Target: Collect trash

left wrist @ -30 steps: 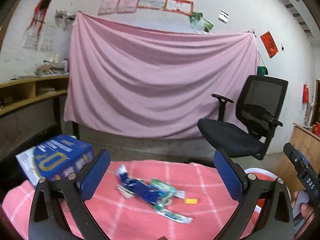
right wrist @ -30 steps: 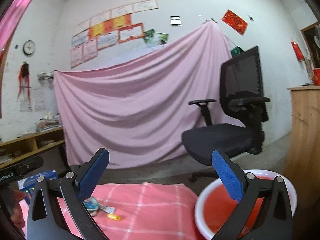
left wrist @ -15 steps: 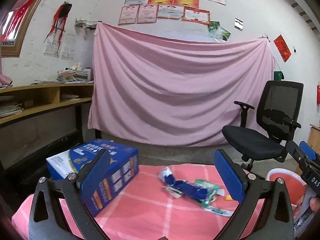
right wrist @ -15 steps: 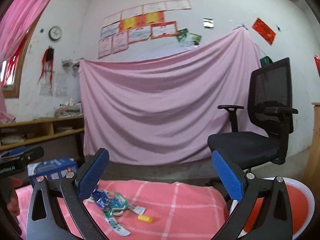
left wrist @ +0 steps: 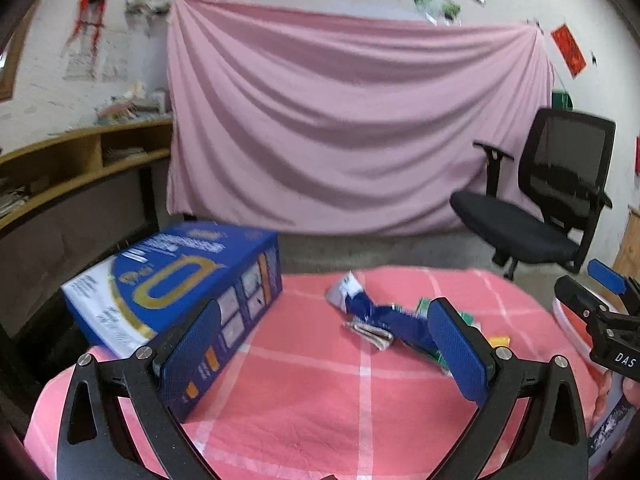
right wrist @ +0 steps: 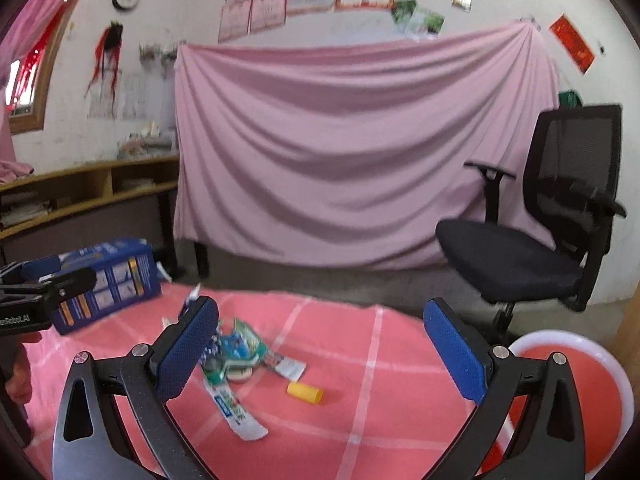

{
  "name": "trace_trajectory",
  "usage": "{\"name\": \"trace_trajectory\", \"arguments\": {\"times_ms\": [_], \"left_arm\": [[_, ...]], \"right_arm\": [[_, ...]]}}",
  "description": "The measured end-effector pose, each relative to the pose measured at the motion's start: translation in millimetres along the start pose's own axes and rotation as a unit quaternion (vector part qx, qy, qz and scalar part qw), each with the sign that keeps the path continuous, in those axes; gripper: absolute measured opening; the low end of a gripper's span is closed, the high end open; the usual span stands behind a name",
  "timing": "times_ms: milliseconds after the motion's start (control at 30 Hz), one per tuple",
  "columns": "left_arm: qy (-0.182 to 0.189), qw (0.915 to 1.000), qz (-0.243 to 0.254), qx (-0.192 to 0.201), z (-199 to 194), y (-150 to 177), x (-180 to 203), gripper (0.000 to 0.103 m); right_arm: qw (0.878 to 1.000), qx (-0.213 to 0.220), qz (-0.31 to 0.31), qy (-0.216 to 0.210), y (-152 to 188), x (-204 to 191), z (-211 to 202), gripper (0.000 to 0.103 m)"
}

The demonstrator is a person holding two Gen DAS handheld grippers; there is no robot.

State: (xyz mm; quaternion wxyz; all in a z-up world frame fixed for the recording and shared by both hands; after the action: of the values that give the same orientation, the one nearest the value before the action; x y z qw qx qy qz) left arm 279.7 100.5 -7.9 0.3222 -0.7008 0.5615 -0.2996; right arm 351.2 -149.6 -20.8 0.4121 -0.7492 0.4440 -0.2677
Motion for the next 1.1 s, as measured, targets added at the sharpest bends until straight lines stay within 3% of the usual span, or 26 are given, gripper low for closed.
{"name": "trace_trajectory", "arguments": {"times_ms": [67, 133, 200, 267, 367, 567, 633, 733, 833, 967, 1100], "left_arm": [[0.007, 0.9997, 0.008, -0.020, 11.7, -1.0, 1.3, 0.101], [0.011, 0.9987, 0.014, -0.048, 24.0, -0.8, 3.2, 0.099], [0.025, 0.9968, 0.016, -0.073, 35.3, -0.4, 5.1, 0.090], [0.044, 0.9933, 0.019, -0.105, 47.9, 1.2, 5.1, 0.072], [0.071, 0.9877, 0.019, -0.138, 60.9, 3.1, 8.5, 0.053], [0.114, 0.9773, 0.001, -0.179, 79.7, 1.5, 10.5, 0.032], [0.126, 0.9729, -0.006, -0.194, 85.3, 1.9, 10.2, 0.029], [0.145, 0.9654, -0.019, -0.216, 92.9, 1.2, 8.2, 0.027], [0.158, 0.9616, -0.032, -0.222, 94.7, -2.9, 2.8, 0.016], [0.181, 0.9551, -0.047, -0.230, 96.8, -7.7, -2.1, 0.006], [0.187, 0.9547, -0.047, -0.227, 95.5, -11.3, -4.7, 0.000]], "right_arm": [[0.999, -0.036, -0.001, -0.003, 2.3, 0.8, 15.0, 0.103], [0.997, -0.073, -0.009, 0.005, 5.6, 1.6, 30.0, 0.096], [0.993, -0.113, -0.025, 0.003, 9.7, 0.0, 47.0, 0.084], [0.988, -0.148, -0.038, -0.008, 13.9, -2.6, 61.3, 0.081], [0.981, -0.183, -0.057, -0.022, 19.1, -6.8, 77.7, 0.072], [0.965, -0.236, -0.105, -0.046, 26.6, -19.8, 106.7, 0.058], [0.958, -0.255, -0.120, -0.056, 30.6, -25.2, 116.8, 0.049], [0.950, -0.275, -0.129, -0.073, 33.8, -28.6, 125.2, 0.045], [0.949, -0.276, -0.122, -0.088, 33.0, -25.3, 124.3, 0.034], [0.949, -0.276, -0.113, -0.100, 33.3, -21.9, 121.0, 0.028], [0.950, -0.274, -0.110, -0.105, 32.6, -20.4, 116.6, 0.020]]}}
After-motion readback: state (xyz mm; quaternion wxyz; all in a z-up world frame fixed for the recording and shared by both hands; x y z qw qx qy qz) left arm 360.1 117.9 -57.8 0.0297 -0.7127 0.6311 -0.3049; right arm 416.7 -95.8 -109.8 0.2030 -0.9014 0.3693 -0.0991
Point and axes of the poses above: each gripper's, at about its wrist camera, not at the fingertips, and z roughly the way its jaws point, x to its right, y to its underside, the point moved 5 cm from there along z, roughly the way its jaws point, and after that the axes turned 12 degrees about -x, right-handed, at the moved point
